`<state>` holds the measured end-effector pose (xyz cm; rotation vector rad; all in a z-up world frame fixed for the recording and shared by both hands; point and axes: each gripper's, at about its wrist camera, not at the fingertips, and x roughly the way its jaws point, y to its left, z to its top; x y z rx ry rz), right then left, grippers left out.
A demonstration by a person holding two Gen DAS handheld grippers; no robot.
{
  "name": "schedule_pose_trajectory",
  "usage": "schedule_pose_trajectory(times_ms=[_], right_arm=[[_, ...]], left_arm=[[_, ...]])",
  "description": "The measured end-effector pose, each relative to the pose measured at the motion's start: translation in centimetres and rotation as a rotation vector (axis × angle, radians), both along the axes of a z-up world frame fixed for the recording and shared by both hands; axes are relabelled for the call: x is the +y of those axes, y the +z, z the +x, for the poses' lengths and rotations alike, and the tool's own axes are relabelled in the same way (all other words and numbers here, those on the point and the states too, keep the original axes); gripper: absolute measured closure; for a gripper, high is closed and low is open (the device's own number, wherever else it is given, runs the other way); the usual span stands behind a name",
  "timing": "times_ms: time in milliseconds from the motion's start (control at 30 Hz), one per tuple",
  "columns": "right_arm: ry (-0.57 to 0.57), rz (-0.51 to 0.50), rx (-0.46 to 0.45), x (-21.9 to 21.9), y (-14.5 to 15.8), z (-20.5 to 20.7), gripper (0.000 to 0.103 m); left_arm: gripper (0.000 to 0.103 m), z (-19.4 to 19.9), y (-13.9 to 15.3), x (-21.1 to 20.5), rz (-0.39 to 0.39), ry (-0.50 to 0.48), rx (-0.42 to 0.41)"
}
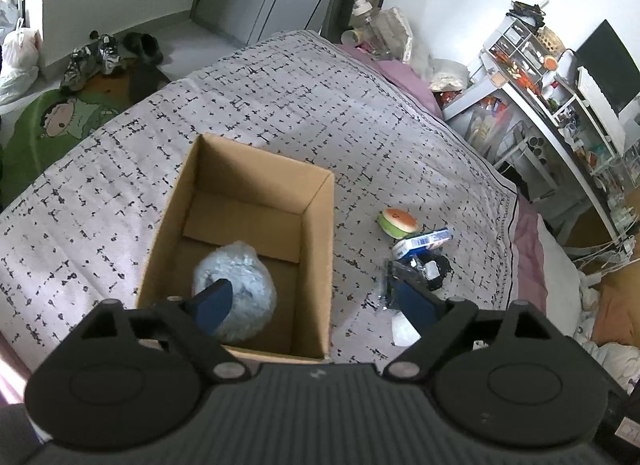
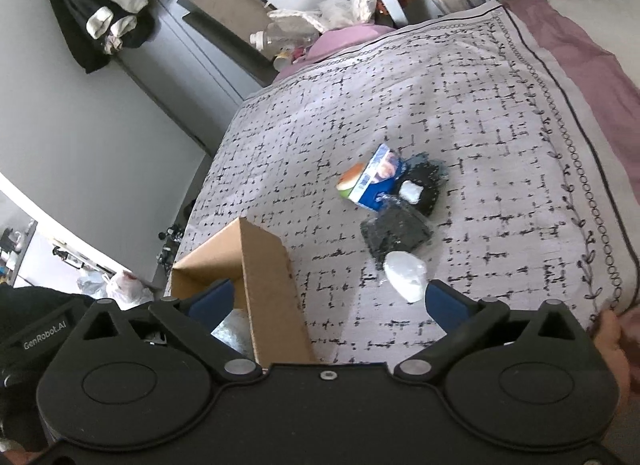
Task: Organize soft objects
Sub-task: 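Move the right gripper back to the clear plastic bag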
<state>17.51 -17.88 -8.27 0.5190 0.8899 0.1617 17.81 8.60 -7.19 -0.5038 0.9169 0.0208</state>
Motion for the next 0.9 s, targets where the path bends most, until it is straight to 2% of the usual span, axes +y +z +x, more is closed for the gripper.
schedule_pose_trajectory(times_ms=[200,533,700,900], right_arm=[[-0.049,-0.005,0.031,-2.6,-0.6,0.2,0.000],[-0.114,0.062,0.067,-6.5,-1.5,0.7,0.000],[-0.136,0.094,0.085,-7.4,-2.6,1.0,0.000],[-0.123,0.126,0.091,-7.4,-3.7,1.7,0.000]], left_arm=[[0.014,0.4,0.3,-2.0,0.018,-0.029,0.000],[0.014,1.5,0.5,-5.0,0.037,-0.048,0.009],[0.013,1.9,0.3,-6.1,0.067,-0.024,-0.015],[0.014,3.1,-0.4,-7.0,0.049,-0.024,0.002]])
